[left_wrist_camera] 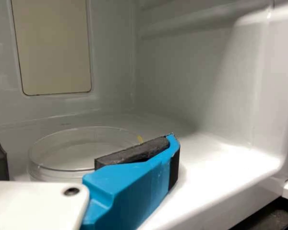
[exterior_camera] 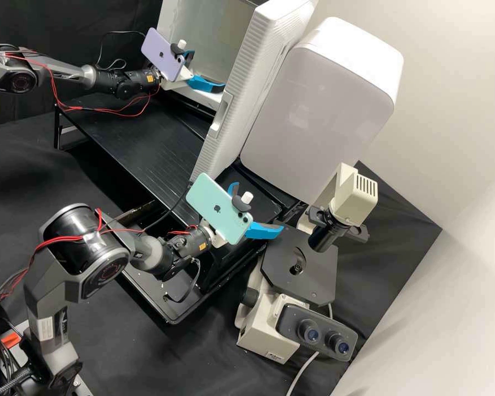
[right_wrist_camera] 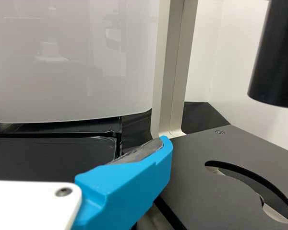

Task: Take the petri dish out of the incubator

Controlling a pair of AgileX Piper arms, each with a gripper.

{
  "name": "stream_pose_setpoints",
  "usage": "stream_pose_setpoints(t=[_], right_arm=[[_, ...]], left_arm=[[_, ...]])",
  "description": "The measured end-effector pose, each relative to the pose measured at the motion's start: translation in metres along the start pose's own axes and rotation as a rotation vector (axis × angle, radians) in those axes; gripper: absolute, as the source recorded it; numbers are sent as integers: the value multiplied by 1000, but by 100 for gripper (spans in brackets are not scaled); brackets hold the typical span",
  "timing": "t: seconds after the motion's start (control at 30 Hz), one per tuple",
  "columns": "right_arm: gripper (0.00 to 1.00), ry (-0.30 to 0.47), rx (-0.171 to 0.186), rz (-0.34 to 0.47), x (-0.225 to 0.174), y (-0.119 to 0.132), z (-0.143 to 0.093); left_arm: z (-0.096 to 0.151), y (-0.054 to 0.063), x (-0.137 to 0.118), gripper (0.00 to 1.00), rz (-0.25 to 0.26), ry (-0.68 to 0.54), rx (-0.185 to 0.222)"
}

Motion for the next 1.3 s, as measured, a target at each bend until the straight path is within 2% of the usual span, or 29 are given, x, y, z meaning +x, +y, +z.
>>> stream_pose_setpoints(t=[0.3, 0.47, 0.7, 0.77, 1.3], right_arm=[[100, 0, 0, 0, 0, 0, 0], [100, 0, 0, 0, 0, 0, 0], [100, 0, 0, 0, 0, 0, 0], [100, 0, 0, 0, 0, 0, 0], [100, 0, 0, 0, 0, 0, 0]], left_arm=[[4, -2, 0, 0, -7, -47, -1], [4, -2, 0, 0, -3, -50, -21], [4, -5, -1, 0, -2, -60, -9], [4, -5, -1, 0, -3, -61, -21], [4, -7, -2, 0, 2, -63, -21]])
